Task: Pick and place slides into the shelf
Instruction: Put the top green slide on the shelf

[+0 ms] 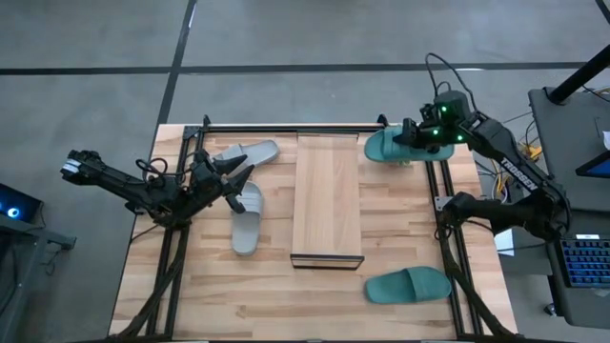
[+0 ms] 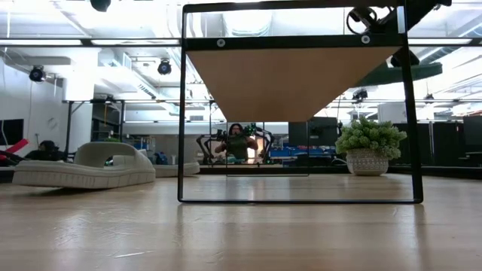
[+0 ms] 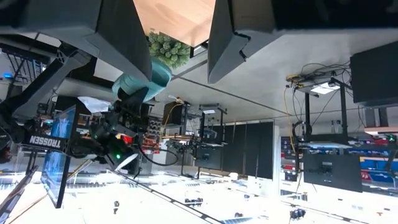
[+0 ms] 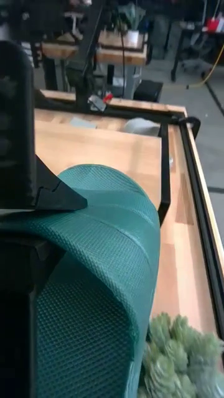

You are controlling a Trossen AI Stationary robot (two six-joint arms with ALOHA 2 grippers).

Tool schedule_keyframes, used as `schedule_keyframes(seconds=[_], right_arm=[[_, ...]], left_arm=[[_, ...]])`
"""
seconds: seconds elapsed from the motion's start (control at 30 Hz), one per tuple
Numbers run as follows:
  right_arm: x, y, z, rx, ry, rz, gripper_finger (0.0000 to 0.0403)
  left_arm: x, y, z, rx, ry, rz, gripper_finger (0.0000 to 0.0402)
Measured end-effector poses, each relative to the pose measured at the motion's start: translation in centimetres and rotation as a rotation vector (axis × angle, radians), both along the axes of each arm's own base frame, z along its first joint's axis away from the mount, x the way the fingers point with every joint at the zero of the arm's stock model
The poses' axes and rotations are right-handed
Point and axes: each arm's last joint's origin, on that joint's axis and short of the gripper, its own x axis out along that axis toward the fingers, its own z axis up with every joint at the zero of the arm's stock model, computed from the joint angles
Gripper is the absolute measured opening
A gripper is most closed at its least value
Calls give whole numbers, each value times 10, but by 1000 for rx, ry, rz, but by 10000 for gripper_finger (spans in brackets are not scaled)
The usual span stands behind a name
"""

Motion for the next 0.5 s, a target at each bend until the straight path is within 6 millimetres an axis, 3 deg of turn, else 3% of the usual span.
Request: schedule_keyframes(seconds=[0.5], right_arm=[[2,0,-19,42,-31,23,11]], left_arm=[[0,0,0,5,6,3,141]])
